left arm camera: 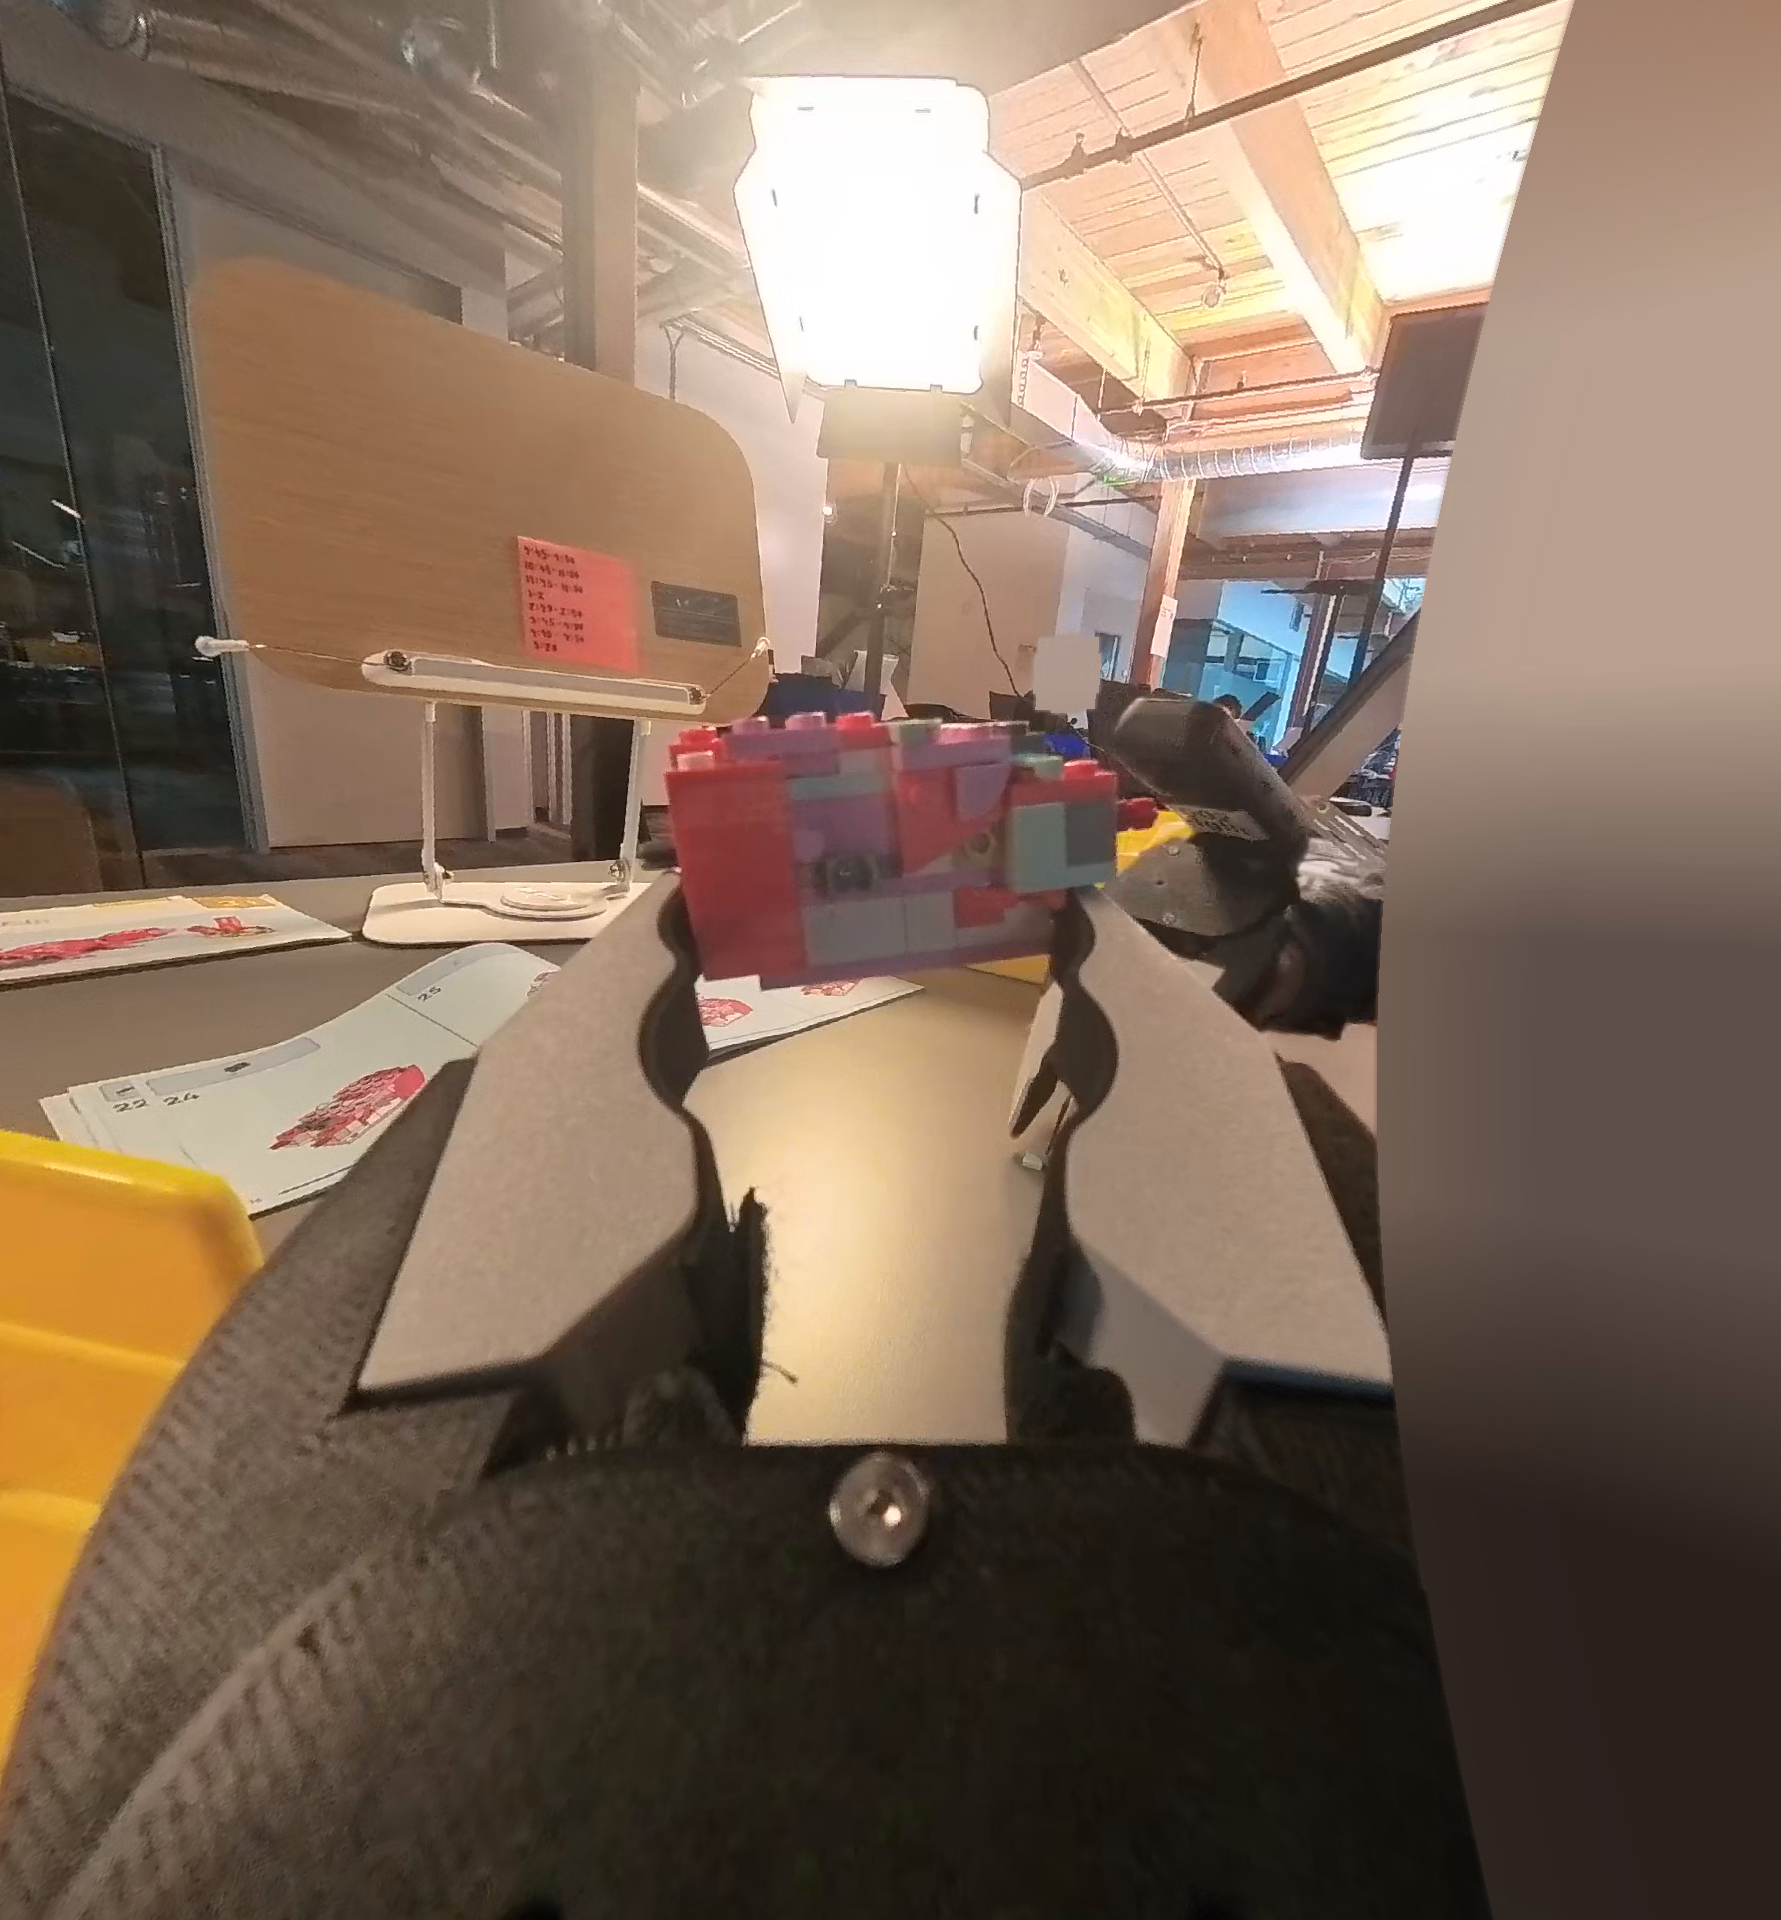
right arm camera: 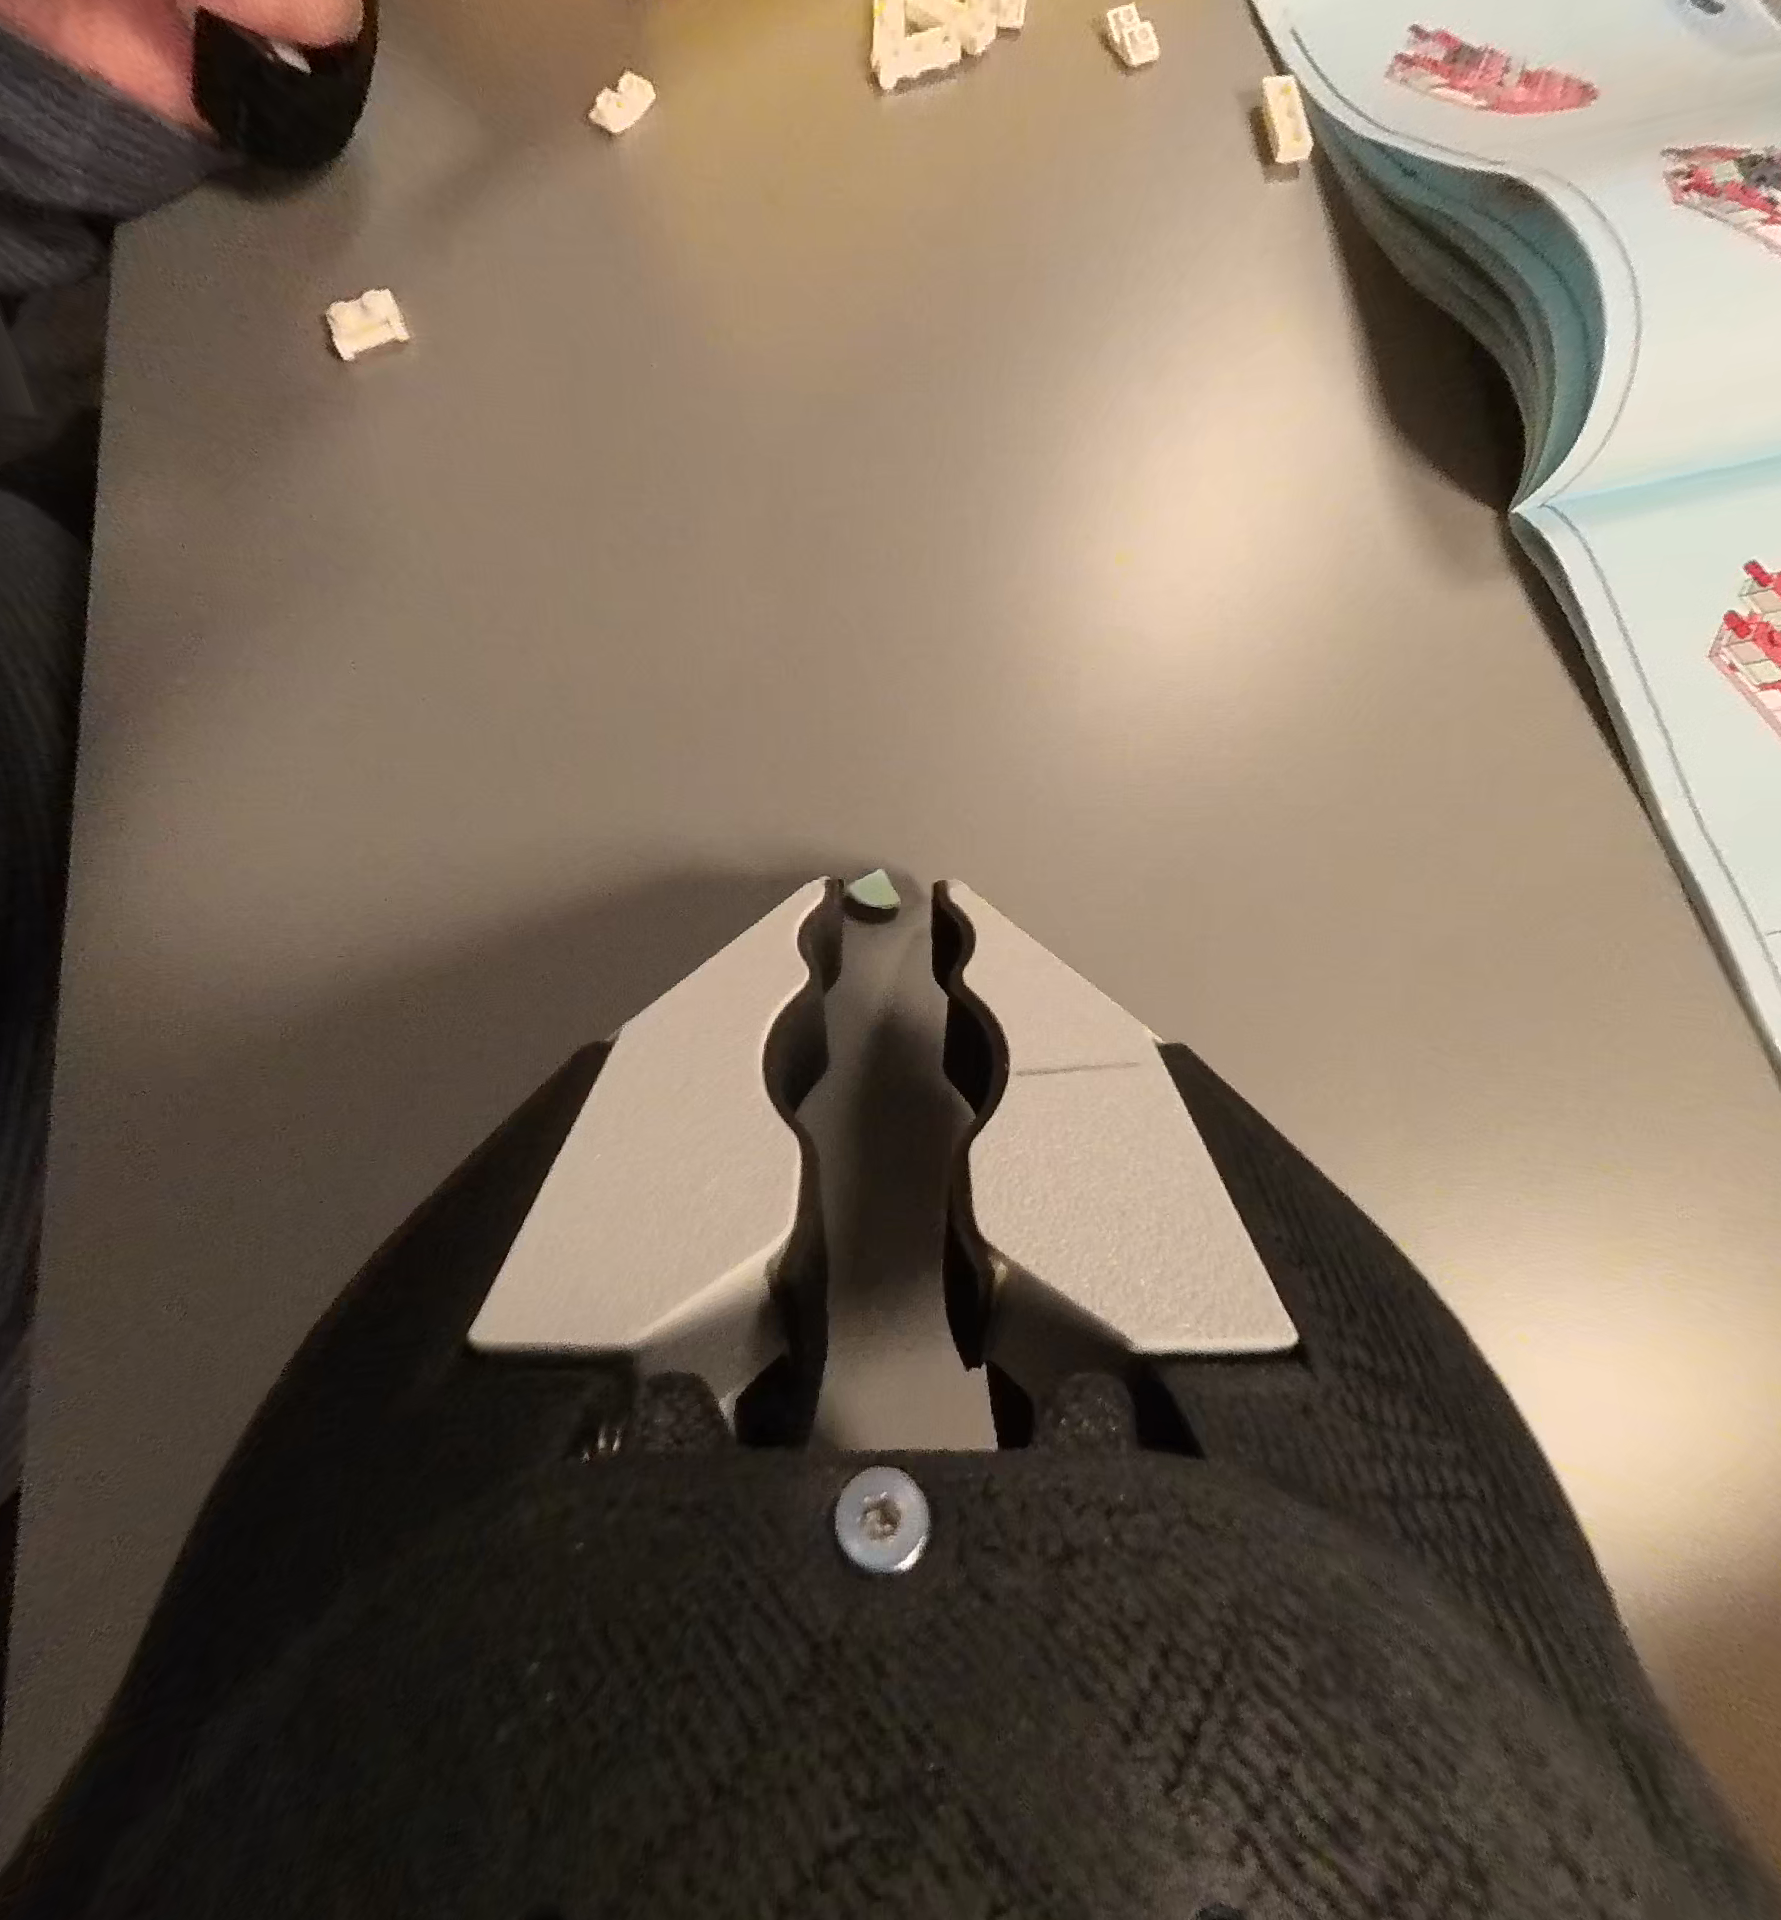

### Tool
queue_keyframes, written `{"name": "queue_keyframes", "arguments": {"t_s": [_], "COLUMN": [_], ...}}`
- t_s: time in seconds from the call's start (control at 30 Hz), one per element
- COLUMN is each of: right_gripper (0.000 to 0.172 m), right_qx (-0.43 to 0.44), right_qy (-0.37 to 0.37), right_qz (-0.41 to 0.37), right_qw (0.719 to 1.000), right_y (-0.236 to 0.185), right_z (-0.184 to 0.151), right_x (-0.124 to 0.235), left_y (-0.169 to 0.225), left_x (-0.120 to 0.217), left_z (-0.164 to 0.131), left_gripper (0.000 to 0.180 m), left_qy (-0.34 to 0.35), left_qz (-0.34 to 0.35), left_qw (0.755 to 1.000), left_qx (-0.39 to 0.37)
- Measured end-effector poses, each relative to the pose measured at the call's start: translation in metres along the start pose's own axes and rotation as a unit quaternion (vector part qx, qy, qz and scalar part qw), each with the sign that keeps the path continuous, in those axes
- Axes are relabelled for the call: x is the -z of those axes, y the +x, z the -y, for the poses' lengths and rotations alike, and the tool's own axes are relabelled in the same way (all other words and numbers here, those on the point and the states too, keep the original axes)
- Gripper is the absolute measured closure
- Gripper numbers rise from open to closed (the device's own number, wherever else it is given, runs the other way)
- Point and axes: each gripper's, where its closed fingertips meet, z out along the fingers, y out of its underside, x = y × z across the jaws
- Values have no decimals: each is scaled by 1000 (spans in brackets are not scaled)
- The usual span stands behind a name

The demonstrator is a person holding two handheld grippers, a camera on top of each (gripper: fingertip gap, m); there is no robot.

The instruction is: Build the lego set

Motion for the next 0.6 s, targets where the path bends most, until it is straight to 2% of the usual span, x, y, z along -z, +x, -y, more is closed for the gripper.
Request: {"name": "queue_keyframes", "arguments": {"t_s": [0.2, 0.4, 0.6], "right_gripper": [159, 165, 164], "right_qx": [13, 70, 84], "right_qy": [6, 3, 11], "right_qz": [-9, -23, -1], "right_qw": [1000, 997, 996], "right_y": [-4, -7, -8], "right_z": [-2, -1, 1], "right_x": [-3, -5, -6], "left_y": [1, 3, 5], "left_x": [-1, -2, -2], "left_z": [0, -1, -1], "left_gripper": [114, 114, 114], "left_qy": [-1, -2, -1], "left_qz": [-1, -4, -10], "left_qw": [1000, 1000, 1000], "left_qx": [-1, 0, 1]}}
